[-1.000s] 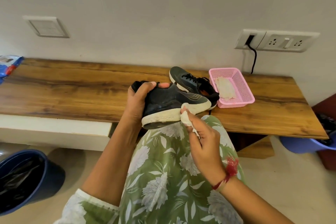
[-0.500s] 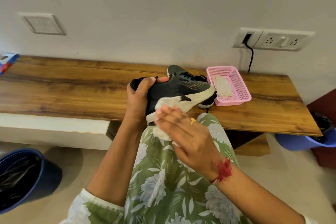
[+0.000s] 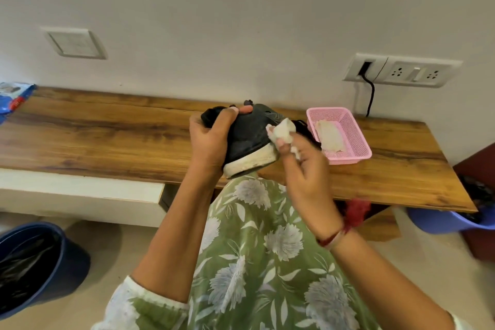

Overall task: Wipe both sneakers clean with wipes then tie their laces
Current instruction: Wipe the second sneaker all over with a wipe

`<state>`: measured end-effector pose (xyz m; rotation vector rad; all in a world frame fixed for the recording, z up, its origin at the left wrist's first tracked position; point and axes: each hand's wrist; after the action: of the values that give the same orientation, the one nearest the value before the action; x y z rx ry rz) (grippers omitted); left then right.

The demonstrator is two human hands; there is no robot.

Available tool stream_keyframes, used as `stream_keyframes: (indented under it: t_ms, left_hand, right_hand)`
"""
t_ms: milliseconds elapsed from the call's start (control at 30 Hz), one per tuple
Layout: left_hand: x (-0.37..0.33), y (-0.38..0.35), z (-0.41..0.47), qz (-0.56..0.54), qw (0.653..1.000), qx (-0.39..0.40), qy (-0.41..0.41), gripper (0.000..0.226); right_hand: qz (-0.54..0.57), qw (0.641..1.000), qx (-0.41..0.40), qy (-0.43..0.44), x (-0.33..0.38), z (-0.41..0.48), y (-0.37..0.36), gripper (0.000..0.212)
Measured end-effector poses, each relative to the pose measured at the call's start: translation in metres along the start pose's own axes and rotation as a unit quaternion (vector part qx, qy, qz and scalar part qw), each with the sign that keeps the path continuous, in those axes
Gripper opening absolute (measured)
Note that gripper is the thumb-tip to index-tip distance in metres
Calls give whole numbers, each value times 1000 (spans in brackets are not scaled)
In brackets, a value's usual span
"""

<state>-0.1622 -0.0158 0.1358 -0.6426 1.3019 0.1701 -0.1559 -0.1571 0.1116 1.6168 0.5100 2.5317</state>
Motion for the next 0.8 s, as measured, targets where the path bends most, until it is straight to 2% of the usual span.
stream_keyframes:
  t_ms: [67,167,200,267,333,367,400,433,467,500,533,567,667,800]
  left_hand:
    - [-1,-2,-2,-3,1000,-9,-6,59]
    - [-4,-2,-5,-9,1000,-22,-1,72]
    - [-1,0,-5,-3,1000,-24,-2,69]
    - [5,3,0,13,1000,3,-16,42]
    - [9,5,1,29,999,5,-31,15]
    - [10,3,0,40,998,9,-37,16]
    - [12,3,-1,52,998,16,-41,18]
    - [12,3,-2,58,997,30,-45,15]
    - [9,2,-3,59,997,34,-42,26]
    - [6,3,-6,60,997,30,-36,47]
    - [7,6,-8,53,998,24,-29,59]
    - [14,10,-6,53,998,26,-33,56]
    - [17,10,-4,51,998,27,-39,31]
    - [20,16,1,39,999,11,-34,19]
  right_hand:
    - [-22,999,1,42,3,-15,-12,32]
    - [-61,988,3,140,2,-25,-15,51]
    - [-78,981,12,177,-1,-26,-13,53]
    - [-112,960,57,250,0,-30,-11,50]
    - [-98,926,160,326,2,-36,-14,40]
    - [-69,919,195,335,4,-39,-15,38]
    - [-30,931,185,314,7,-40,-14,36]
    - [12,955,130,268,9,-36,-11,32]
    - [52,976,49,205,10,-28,-5,34]
    - [83,985,-33,146,10,-18,1,40]
    - [90,987,-89,102,8,-8,7,42]
    - [78,988,-113,76,4,1,11,38]
    - [31,998,-55,28,-8,2,-3,29]
    - [5,997,-20,74,-16,-25,-27,38]
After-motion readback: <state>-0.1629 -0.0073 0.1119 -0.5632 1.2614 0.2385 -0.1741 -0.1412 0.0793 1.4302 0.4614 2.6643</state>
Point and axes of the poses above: each hand's wrist, its own z-axis towards the middle knuckle, its own y-axis out of the back of the hand, x = y × z, and after that the axes turned 1 degree about -y, right-handed
